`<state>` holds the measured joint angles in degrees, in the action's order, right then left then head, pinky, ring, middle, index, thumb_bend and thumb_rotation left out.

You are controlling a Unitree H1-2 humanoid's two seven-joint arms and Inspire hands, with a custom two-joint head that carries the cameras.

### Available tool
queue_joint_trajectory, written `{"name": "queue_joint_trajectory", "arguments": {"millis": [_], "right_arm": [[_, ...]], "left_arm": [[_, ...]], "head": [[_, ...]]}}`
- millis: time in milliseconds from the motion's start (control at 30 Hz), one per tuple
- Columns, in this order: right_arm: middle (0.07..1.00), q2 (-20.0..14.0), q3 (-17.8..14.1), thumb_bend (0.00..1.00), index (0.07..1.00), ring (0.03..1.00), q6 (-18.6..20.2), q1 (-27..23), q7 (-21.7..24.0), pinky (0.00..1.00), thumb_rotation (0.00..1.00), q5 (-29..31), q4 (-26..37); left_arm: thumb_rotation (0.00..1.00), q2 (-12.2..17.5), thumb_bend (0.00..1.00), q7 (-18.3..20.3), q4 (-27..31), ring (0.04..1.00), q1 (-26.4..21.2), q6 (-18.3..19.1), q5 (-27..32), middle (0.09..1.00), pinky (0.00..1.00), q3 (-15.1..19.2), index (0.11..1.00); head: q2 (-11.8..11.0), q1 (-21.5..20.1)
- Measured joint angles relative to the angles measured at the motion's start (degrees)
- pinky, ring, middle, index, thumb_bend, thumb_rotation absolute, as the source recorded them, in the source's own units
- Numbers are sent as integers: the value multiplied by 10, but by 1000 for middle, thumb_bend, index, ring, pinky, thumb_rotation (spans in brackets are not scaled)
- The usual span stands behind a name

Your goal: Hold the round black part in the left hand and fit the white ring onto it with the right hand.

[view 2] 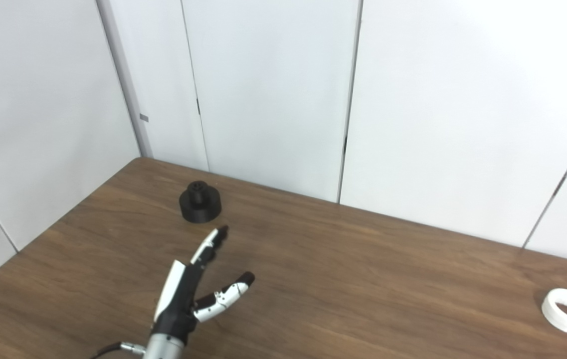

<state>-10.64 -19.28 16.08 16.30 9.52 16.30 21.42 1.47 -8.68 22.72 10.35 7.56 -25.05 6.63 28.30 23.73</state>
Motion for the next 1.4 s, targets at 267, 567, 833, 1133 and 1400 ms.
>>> {"name": "queue_joint_trajectory", "arguments": {"millis": [267, 567, 833, 1133, 1400], "right_arm": [[916, -6, 11, 528, 935, 921, 2, 1, -16, 862, 1000, -1, 1], [872, -3, 24, 538, 885, 889, 2, 5, -27, 787, 1000, -4, 5], [883, -2, 32, 535, 884, 898, 10, 10, -32, 838, 1000, -10, 18], [872, 0, 36, 520, 833, 888, 14, 19, -34, 850, 1000, -18, 34], [857, 1, 39, 505, 837, 887, 25, 28, -40, 839, 1000, -19, 51]], "left_arm": [[425, 55, 977, -8, 4, 1000, -29, 56, -72, 990, 954, 67, 950], [440, 107, 1000, -29, -40, 999, -101, 93, -107, 975, 978, 97, 889], [516, 180, 1000, -32, -142, 1000, -135, 106, -161, 967, 1000, 68, 837], [586, 227, 1000, -14, -249, 1000, -202, 164, -196, 994, 1000, 10, 805], [558, 261, 1000, -13, -362, 1000, -253, 163, -190, 977, 1000, -26, 815]], "head": [[6, -8], [9, -18], [13, -23], [22, -31], [27, -36]]}}
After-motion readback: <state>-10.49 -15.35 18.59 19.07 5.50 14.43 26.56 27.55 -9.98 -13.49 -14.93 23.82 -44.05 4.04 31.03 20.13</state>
